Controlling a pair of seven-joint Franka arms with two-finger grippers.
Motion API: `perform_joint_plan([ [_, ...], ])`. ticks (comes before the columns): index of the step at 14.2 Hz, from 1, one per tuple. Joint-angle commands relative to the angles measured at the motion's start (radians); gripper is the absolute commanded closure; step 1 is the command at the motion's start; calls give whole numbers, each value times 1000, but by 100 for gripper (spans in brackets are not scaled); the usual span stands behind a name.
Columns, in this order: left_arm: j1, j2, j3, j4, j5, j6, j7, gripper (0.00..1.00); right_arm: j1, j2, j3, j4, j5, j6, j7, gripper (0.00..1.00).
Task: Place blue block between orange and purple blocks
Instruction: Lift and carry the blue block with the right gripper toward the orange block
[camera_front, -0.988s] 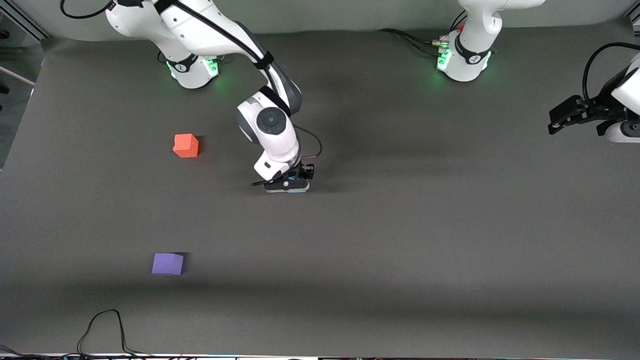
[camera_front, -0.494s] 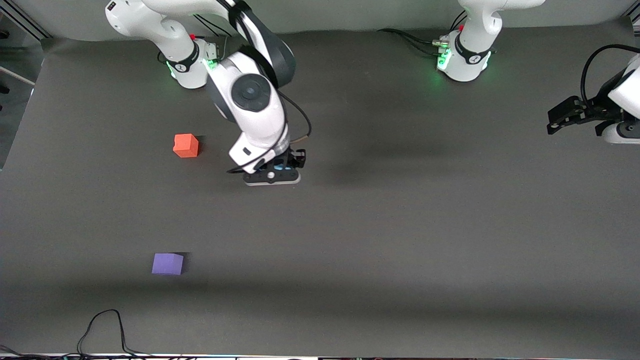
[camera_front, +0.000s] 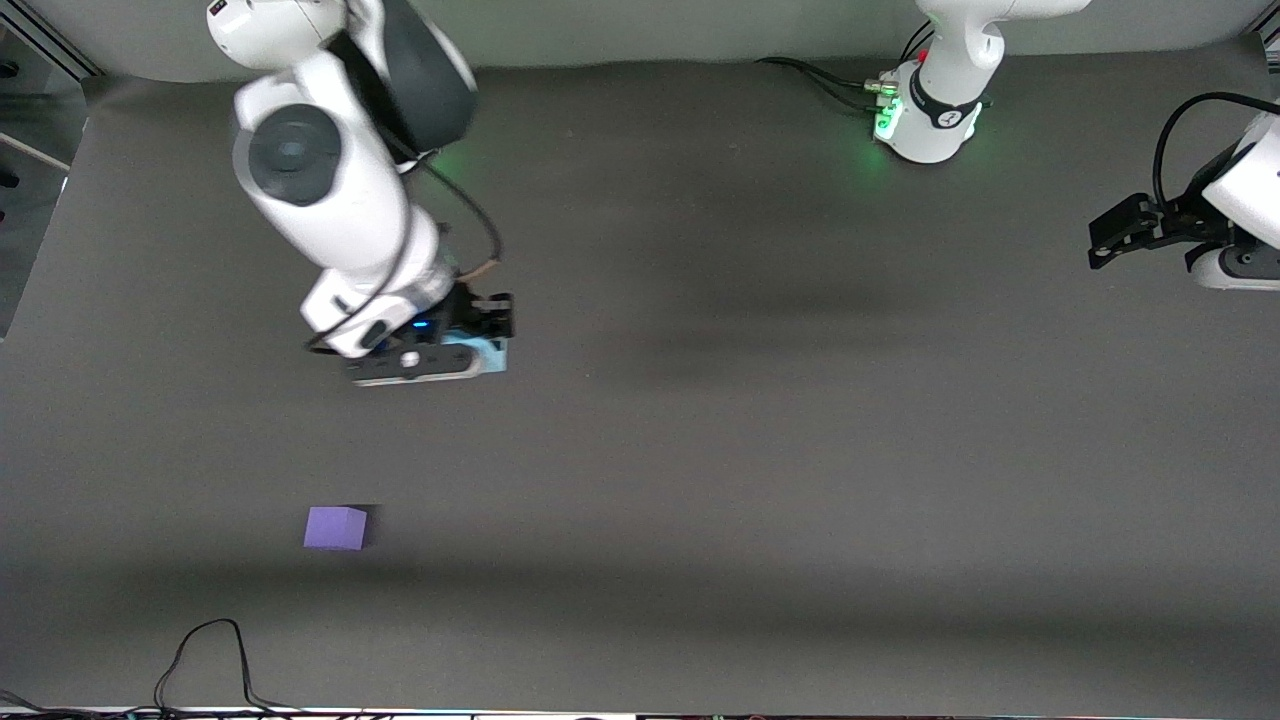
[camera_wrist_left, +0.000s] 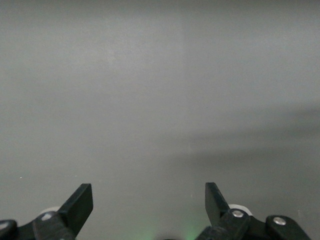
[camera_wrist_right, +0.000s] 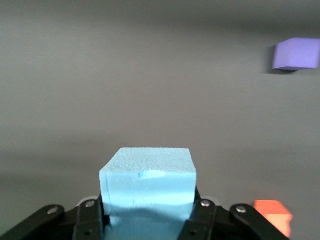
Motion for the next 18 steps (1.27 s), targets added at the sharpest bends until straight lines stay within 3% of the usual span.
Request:
perform_joint_plan([
  [1,-10,-23,5,-18,13,-4,15,0,-54,-51,-45,-3,15,-61,-121,91],
  [4,-10,-22,5,-15,13,8,15,0,-54,-56,-184,-6,21,-69,-278,91],
  [8,-9,-20,7,-12,13,20,15,0,-74,-29,-275,-26,23,-62,-406,91],
  [10,-9,-20,7,-4,12,19,15,0,-138,-18,-251,-60,23,-26,-429,91],
  [16,0,-17,7,-4,-2,17,15,0,-483,-78,48,-305,18,122,-475,91],
  [18,2,-16,8,-4,-4,17,17,0,-528,-110,93,-452,12,264,-477,91],
])
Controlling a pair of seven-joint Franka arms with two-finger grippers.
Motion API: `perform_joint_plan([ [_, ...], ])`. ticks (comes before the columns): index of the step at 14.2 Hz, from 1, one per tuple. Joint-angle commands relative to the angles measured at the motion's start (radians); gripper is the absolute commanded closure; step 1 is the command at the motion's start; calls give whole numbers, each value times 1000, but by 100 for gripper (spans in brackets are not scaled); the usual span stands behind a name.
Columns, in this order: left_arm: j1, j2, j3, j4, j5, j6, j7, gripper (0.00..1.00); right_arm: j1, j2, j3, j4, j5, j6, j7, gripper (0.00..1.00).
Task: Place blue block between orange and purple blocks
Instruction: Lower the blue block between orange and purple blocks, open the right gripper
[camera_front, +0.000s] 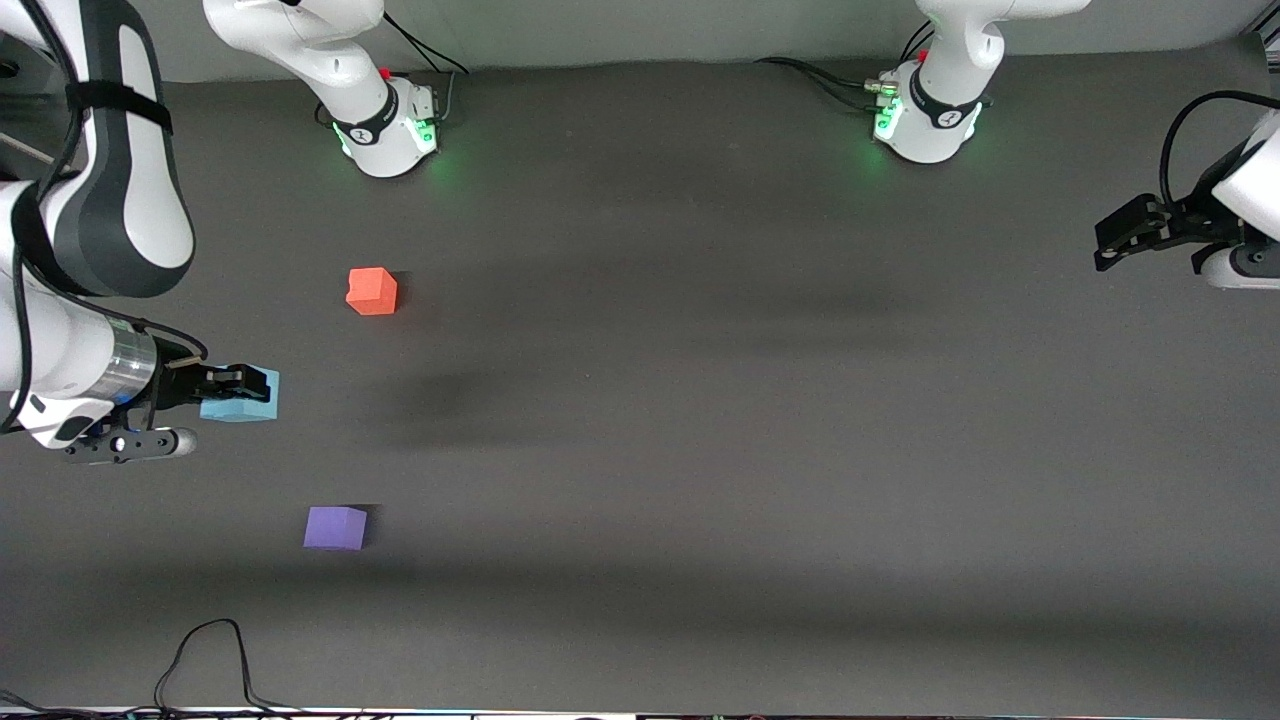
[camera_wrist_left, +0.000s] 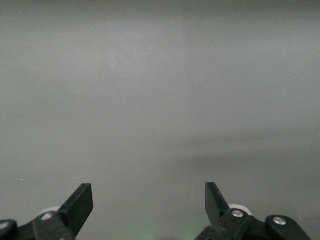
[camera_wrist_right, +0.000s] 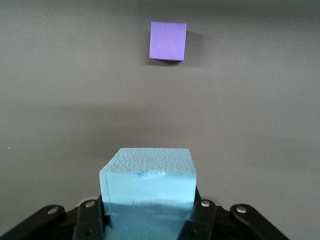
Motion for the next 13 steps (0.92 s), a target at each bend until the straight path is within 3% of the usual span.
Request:
perform_joint_plan([
  [1,1,-14,3,-6,-6,4,17,0,-56,-75,69,-220,3,169,-20,91],
  [3,1,-14,3,-7,-6,-2,17,0,-102,-68,112,-281,-2,223,-40,91],
  [10,-11,-14,1,-7,-6,-5,15,0,-107,4,116,-484,-26,534,-54,91],
  [13,-11,-15,1,-7,-6,-8,15,0,-105,73,117,-502,-26,630,-54,91],
])
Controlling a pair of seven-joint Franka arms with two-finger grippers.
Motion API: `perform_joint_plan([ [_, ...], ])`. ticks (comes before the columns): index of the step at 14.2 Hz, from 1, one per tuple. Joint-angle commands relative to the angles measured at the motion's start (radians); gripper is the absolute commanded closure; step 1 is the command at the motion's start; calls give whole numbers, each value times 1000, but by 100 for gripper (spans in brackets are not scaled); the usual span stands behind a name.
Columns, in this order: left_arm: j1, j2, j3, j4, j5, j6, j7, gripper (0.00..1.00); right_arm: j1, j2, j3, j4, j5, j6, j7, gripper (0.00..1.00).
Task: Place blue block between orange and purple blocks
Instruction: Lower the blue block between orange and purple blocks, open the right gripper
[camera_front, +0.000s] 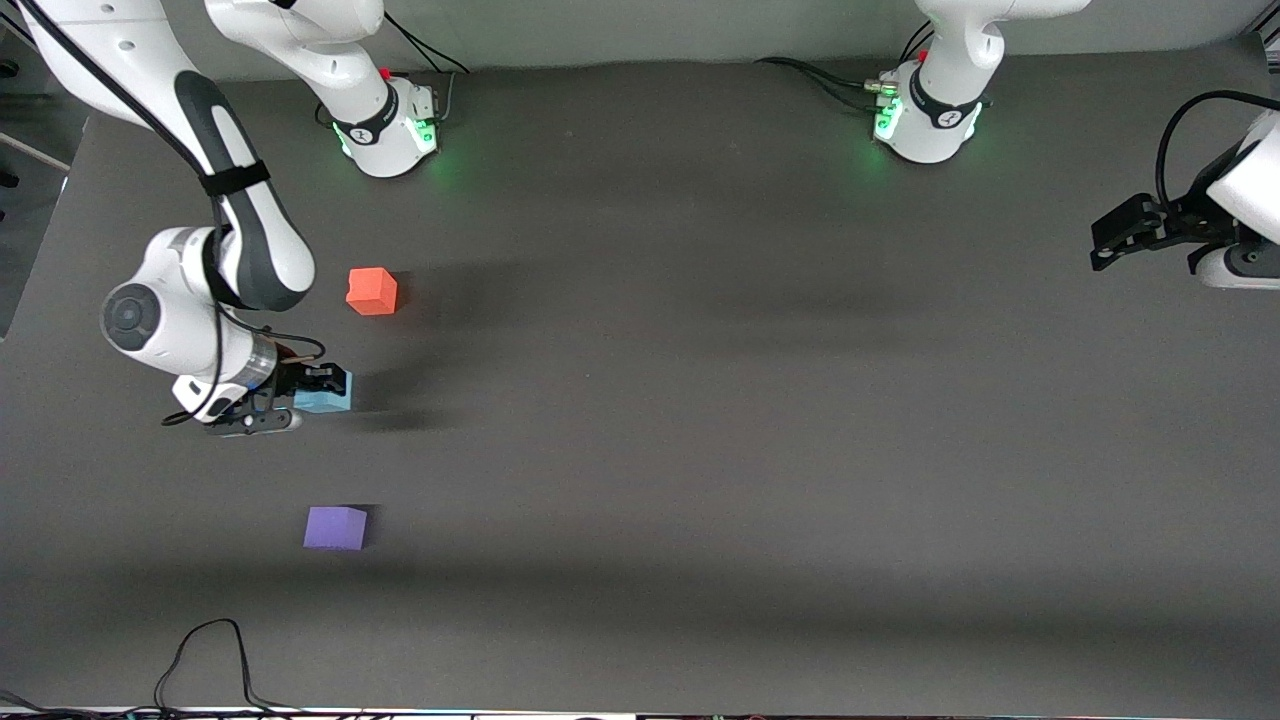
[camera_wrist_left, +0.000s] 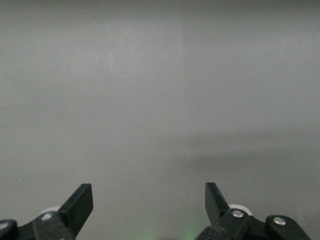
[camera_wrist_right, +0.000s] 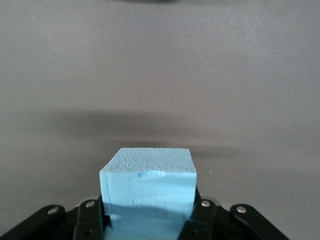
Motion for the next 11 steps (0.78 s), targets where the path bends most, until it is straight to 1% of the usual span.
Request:
perform_joint_plan([
  [1,-9,-15,7,-6,-5,-8,15,0,-13,48,15,-22,-13,90,-17,91],
  [3,-9,-15,7,-6,-5,-8,15,0,-11,80,15,-34,-13,147,-16,91],
  [6,-9,-15,7,-6,-5,-6,15,0,-10,112,15,-32,-13,179,0,91],
  [7,-10,-14,7,-6,-5,-6,15,0,-8,114,17,-32,-13,184,12,87],
  [8,-9,-15,7,-6,-5,-6,15,0,-10,115,32,-32,-13,184,30,83],
  [9,-9,-14,7,-6,-5,-6,15,0,-10,123,36,-32,-13,184,55,72],
  [10,-9,-14,7,-6,-5,-7,15,0,-8,124,40,-29,-13,184,73,57],
  [11,-9,-14,7,-6,-5,-8,15,0,-8,126,43,-28,-13,184,89,31],
])
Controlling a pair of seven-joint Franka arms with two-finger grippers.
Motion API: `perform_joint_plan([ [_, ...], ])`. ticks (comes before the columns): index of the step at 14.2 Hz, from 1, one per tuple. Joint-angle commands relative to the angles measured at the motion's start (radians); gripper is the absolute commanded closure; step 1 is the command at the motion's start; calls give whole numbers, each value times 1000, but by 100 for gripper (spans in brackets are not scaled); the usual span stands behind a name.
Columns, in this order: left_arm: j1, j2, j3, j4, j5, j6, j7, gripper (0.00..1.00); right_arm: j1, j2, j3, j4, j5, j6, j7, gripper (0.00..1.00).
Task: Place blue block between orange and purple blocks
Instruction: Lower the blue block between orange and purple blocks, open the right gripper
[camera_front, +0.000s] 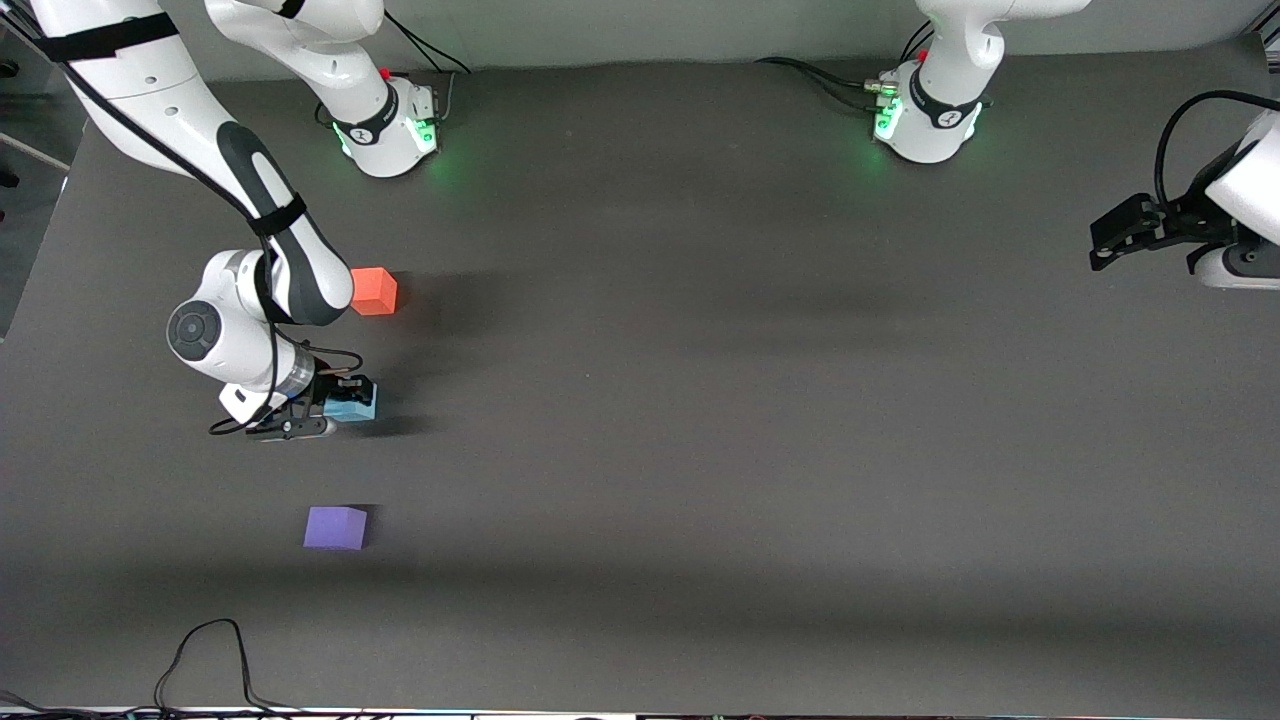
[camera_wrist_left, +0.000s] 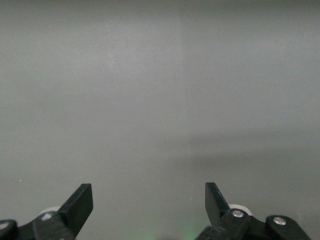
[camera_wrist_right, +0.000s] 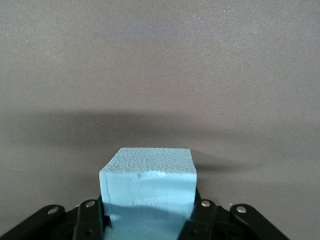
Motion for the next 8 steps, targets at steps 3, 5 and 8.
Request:
perform_joint_plan([
  [3,-9,-14,7,-5,-4,-7,15,0,-11,16,28,10,-13,18,56,0],
  [5,-9,-14,7,-5,-4,-7,15,0,-13,14,28,22,-13,7,58,0],
  [8,-9,-15,7,-5,-4,-7,15,0,-14,-18,28,59,-13,-81,56,0],
])
